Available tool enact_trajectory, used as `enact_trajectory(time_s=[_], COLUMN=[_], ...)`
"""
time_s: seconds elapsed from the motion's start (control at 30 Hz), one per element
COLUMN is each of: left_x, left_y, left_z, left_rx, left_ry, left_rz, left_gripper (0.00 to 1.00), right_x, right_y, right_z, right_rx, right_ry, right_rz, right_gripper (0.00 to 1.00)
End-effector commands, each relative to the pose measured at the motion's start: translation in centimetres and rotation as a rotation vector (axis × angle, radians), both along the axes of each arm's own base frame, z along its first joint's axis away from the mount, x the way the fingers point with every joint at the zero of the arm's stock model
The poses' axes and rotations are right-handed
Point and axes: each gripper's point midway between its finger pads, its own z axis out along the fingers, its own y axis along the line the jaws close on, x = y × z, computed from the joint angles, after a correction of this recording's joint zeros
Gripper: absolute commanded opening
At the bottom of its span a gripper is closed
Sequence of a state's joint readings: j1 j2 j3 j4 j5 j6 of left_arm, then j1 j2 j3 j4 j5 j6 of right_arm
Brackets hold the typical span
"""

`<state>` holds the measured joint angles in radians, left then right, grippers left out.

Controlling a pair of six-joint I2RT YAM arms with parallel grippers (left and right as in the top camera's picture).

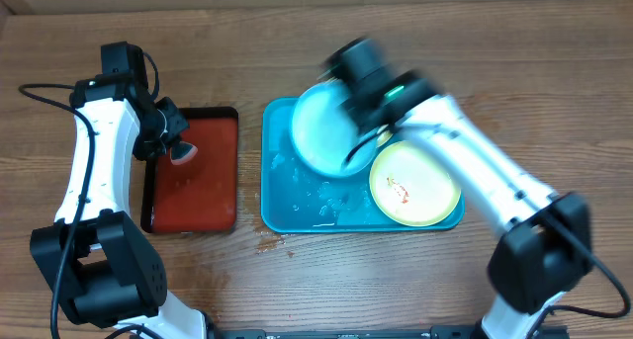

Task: Clean dirty plates on tray and stack at the side
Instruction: 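Lift the white plate with the right gripper and place it right of the tray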

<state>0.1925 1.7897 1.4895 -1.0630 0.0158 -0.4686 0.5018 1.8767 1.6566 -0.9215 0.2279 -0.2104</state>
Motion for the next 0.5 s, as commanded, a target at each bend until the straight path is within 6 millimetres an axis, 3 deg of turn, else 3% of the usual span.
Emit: enact_trajectory(time_s=[0.0,0.1,0.23,0.4,0.47], left_x=[0.5,0.5,0.6,0.6,0.6], left_y=[0.1,0.1,0.1,0.1,0.1], left_z=[1.4,1.5,1.5,1.5,1.5], left_rx=[0.0,-0.001,-0.003,-0.002,-0.002], left_ry=[-0.044,-0.045,-0.049,-0.05,-0.051], left_rz=[0.008,0.008,0.008,0.008,0.007], left_gripper=[0.04,0.04,0.04,0.04,0.04], right_x=[1.4,1.7,0.7,-1.7,-2.2], right_y=[-6.2,-12.8,-22.3,-30.9,-33.1], right_z=[1.9,2.0,-0.2,-4.3,-6.2], right_rx=[0.511,0.678,0.721,0.77,0.798], right_ry=[0.184,0.239,0.243,0.203,0.164], right_rz=[-0.251,-0.381,-0.618,-0.863,-0.946], right_gripper=[0.04,0.04,0.04,0.04,0.04])
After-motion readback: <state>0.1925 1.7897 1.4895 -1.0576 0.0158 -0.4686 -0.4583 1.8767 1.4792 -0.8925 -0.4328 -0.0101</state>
